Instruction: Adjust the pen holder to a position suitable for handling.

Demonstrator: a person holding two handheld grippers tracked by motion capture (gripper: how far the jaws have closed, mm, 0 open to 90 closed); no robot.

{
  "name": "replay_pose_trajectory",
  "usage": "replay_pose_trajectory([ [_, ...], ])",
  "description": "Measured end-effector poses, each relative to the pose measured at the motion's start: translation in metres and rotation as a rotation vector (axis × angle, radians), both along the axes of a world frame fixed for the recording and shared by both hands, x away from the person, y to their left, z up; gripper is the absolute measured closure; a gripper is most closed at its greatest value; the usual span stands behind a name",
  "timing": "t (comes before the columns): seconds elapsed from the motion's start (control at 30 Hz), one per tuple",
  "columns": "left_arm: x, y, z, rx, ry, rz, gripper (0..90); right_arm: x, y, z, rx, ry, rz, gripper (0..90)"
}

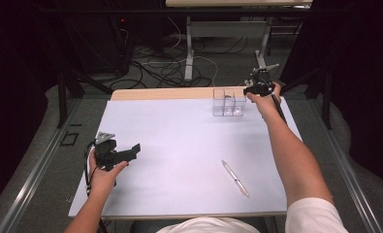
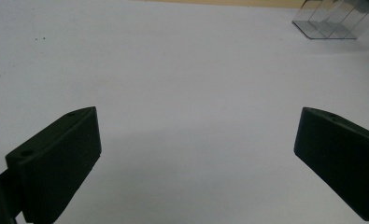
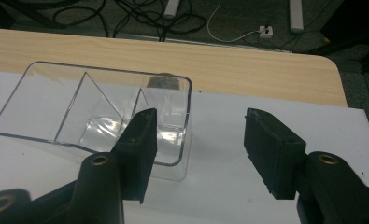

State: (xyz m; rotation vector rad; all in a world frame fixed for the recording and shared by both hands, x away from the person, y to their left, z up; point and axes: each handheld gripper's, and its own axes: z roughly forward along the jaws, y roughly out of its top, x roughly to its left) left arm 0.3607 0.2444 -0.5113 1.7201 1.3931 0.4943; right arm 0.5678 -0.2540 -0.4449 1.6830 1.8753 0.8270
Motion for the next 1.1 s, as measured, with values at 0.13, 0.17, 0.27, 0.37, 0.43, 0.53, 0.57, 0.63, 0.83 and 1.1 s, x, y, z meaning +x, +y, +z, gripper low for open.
replay_pose_trajectory([
  [0.13,0.000,0.000,0.000,0.000,0.002,0.002,0.4,0.003,0.000,-0.003,0.006,0.001,-0.004,49.0],
  [0.17,0.000,0.000,-0.001,-0.001,0.003,0.003,0.4,0.004,0.001,-0.005,0.002,-0.003,-0.006,49.9],
  [0.27,0.000,0.000,-0.001,0.001,0.006,0.001,0.4,0.005,0.003,-0.008,-0.002,-0.006,-0.008,51.8],
  [0.37,0.000,0.000,-0.001,0.000,0.005,0.002,0.4,0.009,0.008,-0.014,-0.006,0.002,-0.010,54.4],
  [0.43,0.000,0.000,-0.001,0.002,0.008,0.005,0.4,0.010,0.009,-0.016,-0.003,0.010,-0.011,55.2],
  [0.53,0.000,-0.001,-0.002,-0.001,0.006,0.008,0.4,0.013,0.011,-0.021,-0.008,0.020,-0.019,58.3],
  [0.57,0.000,-0.001,-0.002,-0.001,0.006,0.007,0.4,0.013,0.011,-0.022,-0.009,0.029,-0.019,59.6],
  [0.63,0.000,-0.001,-0.002,-0.001,0.006,0.007,0.4,0.014,0.012,-0.025,0.001,0.035,-0.028,62.5],
  [0.83,0.000,-0.001,-0.002,-0.002,0.006,0.005,0.5,0.015,0.014,-0.029,0.015,0.064,-0.040,67.6],
  [1.1,0.000,-0.001,-0.003,0.001,0.014,-0.004,0.5,0.017,0.016,-0.034,0.022,0.094,-0.052,76.5],
])
